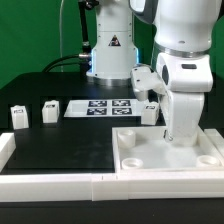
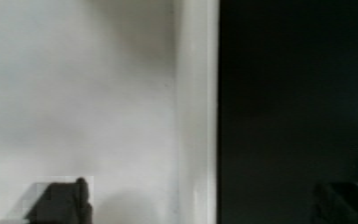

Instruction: Assemble one leg

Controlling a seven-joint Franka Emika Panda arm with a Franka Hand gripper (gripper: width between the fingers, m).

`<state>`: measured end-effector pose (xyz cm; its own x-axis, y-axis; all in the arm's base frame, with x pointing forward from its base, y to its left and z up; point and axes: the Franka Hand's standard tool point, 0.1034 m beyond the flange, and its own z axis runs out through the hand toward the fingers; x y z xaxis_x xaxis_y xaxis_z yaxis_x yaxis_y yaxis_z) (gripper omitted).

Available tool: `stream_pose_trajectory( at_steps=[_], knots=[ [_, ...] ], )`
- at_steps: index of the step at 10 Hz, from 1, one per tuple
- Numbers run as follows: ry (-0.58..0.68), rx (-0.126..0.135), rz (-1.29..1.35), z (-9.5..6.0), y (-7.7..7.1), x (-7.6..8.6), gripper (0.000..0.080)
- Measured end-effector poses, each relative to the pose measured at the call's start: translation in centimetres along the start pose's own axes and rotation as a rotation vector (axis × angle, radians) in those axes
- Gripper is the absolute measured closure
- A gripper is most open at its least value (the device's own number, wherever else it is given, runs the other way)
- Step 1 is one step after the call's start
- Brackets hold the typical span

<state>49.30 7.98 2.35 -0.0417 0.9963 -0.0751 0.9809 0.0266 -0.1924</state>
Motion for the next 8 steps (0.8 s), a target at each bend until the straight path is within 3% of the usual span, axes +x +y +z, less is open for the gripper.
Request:
stream_pose_trajectory(
  at_steps=[5, 8],
  knots=[
    [0.0, -0.005, 0.017, -0.2, -0.1, -0.1, 0.015],
    [-0.01, -0.05, 0.1, -3.9, -3.0, -1.1, 0.015]
  ],
)
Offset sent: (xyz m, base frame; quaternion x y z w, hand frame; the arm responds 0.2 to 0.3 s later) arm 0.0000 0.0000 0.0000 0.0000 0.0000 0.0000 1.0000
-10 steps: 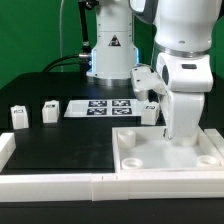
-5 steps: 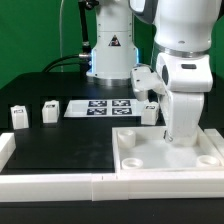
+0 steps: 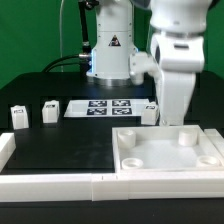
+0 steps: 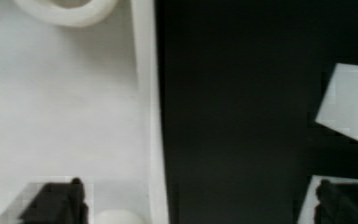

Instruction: Assemble one leg

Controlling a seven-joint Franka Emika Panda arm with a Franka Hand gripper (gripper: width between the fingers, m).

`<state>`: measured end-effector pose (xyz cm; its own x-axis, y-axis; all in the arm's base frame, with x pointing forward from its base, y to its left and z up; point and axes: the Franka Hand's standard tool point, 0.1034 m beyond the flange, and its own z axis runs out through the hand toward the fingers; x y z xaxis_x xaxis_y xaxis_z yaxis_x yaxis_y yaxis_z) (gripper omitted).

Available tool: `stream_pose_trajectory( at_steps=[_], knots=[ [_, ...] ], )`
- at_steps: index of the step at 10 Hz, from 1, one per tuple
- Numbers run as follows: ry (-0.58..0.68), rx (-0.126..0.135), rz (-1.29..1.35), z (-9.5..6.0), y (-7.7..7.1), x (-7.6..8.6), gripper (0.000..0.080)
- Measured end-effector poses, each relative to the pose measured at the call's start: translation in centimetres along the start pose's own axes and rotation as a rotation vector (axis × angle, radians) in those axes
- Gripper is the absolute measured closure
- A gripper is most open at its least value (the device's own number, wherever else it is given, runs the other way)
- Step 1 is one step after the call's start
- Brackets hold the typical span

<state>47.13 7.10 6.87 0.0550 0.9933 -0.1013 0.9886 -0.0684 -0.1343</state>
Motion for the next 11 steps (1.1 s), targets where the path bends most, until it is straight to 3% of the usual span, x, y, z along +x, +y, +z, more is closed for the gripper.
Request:
stream_pose_trajectory(
  at_steps=[2, 6, 11],
  knots=[
    [-0.003, -0.005, 0.094, -0.6, -0.8, -0.1, 0.015],
    [0.0, 0.0, 0.338, -0.4, -0.9, -0.1, 0.015],
    [0.008, 0.018, 1.117, 0.9, -3.1, 0.9, 0.015]
  ],
)
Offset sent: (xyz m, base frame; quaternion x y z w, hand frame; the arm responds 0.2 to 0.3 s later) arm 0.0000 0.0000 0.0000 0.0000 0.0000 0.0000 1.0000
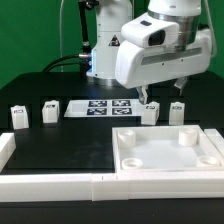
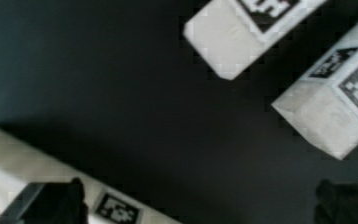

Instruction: Assemble one leg

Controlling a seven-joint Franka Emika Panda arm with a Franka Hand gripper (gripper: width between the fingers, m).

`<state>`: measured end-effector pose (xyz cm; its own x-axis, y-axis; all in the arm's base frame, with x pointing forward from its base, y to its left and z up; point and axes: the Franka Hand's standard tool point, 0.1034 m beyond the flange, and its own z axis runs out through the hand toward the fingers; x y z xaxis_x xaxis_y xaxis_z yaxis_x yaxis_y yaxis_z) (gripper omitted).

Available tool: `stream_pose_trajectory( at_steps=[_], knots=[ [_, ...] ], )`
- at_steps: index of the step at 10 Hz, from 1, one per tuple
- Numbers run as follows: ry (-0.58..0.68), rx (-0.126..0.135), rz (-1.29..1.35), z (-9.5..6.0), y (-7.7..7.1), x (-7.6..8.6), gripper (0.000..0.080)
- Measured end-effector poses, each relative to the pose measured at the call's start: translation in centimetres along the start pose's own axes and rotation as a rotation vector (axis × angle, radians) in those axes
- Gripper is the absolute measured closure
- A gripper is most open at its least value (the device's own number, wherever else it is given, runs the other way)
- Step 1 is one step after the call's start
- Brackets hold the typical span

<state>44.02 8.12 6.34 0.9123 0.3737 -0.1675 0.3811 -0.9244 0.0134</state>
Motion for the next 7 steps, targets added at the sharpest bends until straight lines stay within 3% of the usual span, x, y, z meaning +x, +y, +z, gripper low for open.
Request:
stream_pose_trajectory(
  at_steps=[4, 7],
  knots=[
    [-0.008, 0.018, 0.406, 0.6, -2.6, -0.4, 0.015],
    [-0.037, 0.036, 0.446, 0.6, -3.0, -0.5, 0.015]
  ],
)
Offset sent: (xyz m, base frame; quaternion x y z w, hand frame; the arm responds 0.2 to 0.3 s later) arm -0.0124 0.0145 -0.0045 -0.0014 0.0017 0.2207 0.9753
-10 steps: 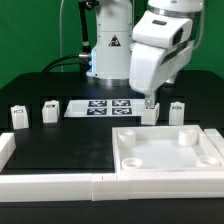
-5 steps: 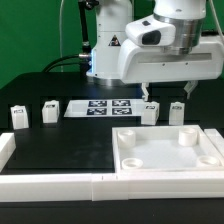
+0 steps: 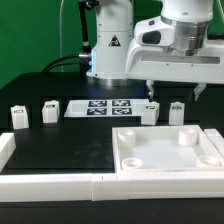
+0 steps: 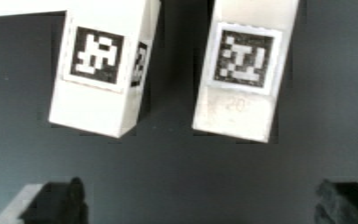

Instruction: Assemble one leg

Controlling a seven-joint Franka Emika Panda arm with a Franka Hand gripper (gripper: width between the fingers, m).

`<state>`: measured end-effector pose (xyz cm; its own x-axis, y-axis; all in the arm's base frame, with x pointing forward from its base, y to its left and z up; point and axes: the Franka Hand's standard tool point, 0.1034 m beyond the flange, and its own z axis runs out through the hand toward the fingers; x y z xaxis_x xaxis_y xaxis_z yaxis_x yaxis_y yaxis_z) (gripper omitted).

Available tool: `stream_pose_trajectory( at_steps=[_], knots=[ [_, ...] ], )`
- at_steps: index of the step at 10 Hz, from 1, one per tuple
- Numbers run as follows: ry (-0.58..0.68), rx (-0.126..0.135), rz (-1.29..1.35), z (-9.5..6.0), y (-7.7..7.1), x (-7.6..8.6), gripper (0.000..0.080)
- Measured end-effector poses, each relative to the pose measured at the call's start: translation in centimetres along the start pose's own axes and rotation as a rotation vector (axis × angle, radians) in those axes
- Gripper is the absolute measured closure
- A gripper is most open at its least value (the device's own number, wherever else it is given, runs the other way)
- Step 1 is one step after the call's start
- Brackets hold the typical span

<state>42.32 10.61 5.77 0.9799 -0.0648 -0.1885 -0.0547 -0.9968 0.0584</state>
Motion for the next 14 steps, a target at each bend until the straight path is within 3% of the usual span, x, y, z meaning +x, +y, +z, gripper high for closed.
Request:
stream_pose_trajectory(
  at_steps=[2, 3, 4, 5, 6, 8, 12, 14],
  knots=[
    [-0.004, 0.018, -0.018, 0.2, 0.2, 0.1, 0.015],
    [-0.121, 0.016, -0.002, 0.6, 0.3, -1.0, 0.015],
    [-0.289, 0.045, 0.026, 0.6, -0.5, -1.4, 0.015],
    [-0.381, 0.097, 0.059, 0.6, -1.5, -0.8, 0.015],
    [-0.458, 0.124, 0.096, 0.6, -2.0, -1.0, 0.015],
    [-0.644, 0.112, 0.082, 0.3, -2.5, -1.5, 0.015],
    [-0.66, 0.116, 0.074, 0.8, -2.5, -1.3, 0.015],
    [-0.66, 0.129, 0.042, 2.1, -2.2, -1.7, 0.015]
  ],
)
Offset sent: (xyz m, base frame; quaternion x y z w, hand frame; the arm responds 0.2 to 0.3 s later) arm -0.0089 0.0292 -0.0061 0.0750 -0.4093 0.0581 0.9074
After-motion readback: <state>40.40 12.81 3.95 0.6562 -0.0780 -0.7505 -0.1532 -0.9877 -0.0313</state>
